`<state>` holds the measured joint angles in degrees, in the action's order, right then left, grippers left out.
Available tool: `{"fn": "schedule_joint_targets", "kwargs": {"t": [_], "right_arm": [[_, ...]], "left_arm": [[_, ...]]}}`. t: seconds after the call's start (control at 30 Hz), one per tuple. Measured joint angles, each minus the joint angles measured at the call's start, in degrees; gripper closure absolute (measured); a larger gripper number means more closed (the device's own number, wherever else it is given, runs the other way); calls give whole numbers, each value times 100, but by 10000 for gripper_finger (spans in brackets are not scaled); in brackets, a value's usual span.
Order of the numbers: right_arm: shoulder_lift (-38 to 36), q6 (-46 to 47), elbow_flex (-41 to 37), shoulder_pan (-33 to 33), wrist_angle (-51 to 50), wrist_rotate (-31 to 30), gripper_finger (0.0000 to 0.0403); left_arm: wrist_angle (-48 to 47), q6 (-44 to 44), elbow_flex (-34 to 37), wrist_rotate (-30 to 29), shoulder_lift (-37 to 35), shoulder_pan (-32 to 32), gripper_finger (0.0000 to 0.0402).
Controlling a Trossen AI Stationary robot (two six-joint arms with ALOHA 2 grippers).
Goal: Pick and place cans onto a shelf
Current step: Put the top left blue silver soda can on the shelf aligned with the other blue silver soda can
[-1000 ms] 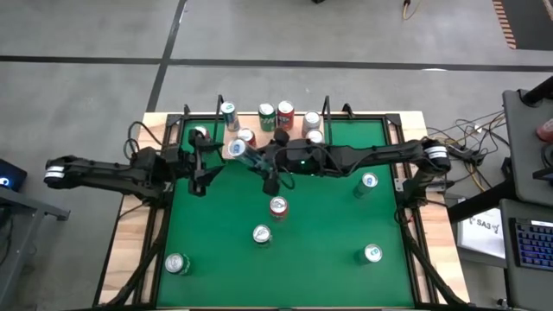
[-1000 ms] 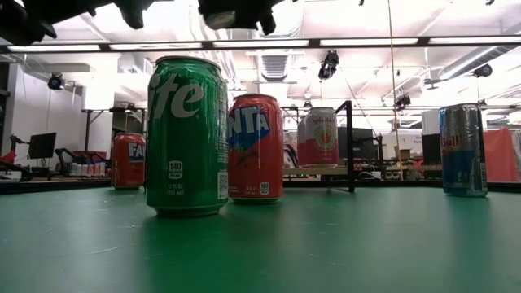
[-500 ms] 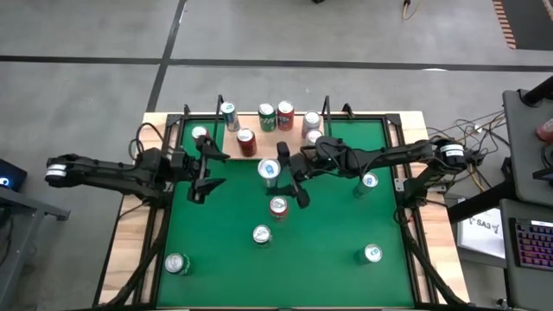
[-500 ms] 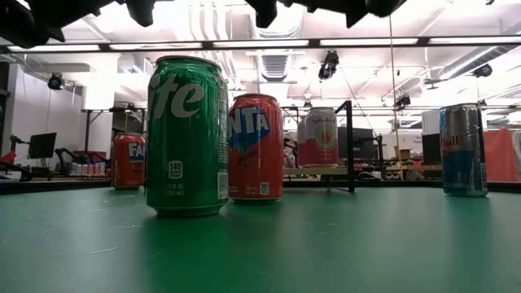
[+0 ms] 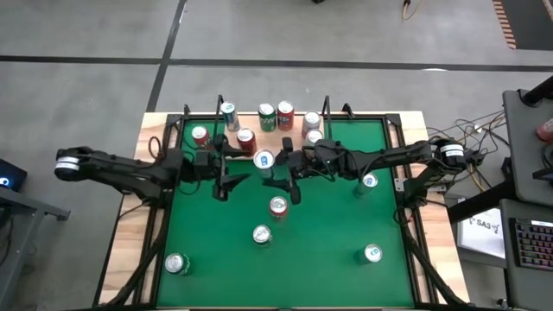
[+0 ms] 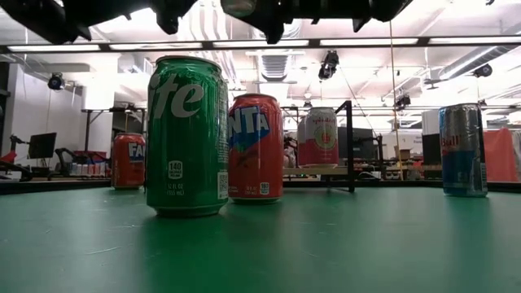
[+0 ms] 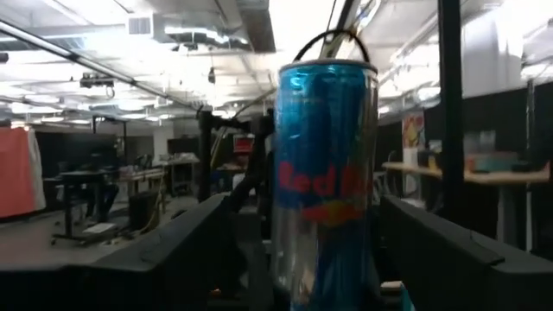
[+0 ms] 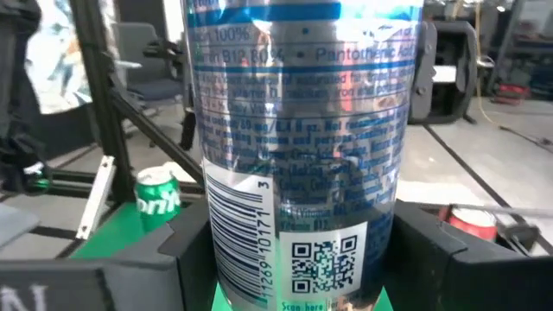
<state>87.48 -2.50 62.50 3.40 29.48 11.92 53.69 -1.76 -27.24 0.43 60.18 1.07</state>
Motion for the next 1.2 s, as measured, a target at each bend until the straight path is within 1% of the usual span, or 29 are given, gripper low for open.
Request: {"fn": "schedule_joint_targets", "kwargs": {"t": [0.07,0.13,0.23,0.3,0.4,0.53,0.7,0.9,1.13,1.2], "right_arm": [[-1,-10,0,2,-48,-48,175],[-8,-25,0,2,-127,-181,175],[-15,-57,0,2,-256,-188,175],[-19,-127,0,2,-246,-186,175],[-26,-190,0,2,-226,-185,175],[-26,-256,0,2,-219,-184,175],[-22,-261,0,2,-196,-274,175],[-17,-263,0,0,-208,-297,175],[-13,-263,0,0,-221,-304,175],[-13,-263,0,0,-219,-306,175]], "left_arm": [[-212,-115,-135,-152,72,-52,116],[-603,-327,-326,-443,112,-142,116],[-1255,-666,-602,-940,130,-344,116],[-1390,-851,-746,-1126,163,-451,116],[-1472,-929,-840,-1183,178,-511,116],[-1466,-815,-861,-1196,239,-517,116],[-1287,-697,-879,-1196,500,-543,116],[-1280,-671,-1131,-1193,797,-591,116],[-1265,-789,-1257,-1201,849,-591,117],[-1259,-785,-1257,-1356,849,-591,122]]}}
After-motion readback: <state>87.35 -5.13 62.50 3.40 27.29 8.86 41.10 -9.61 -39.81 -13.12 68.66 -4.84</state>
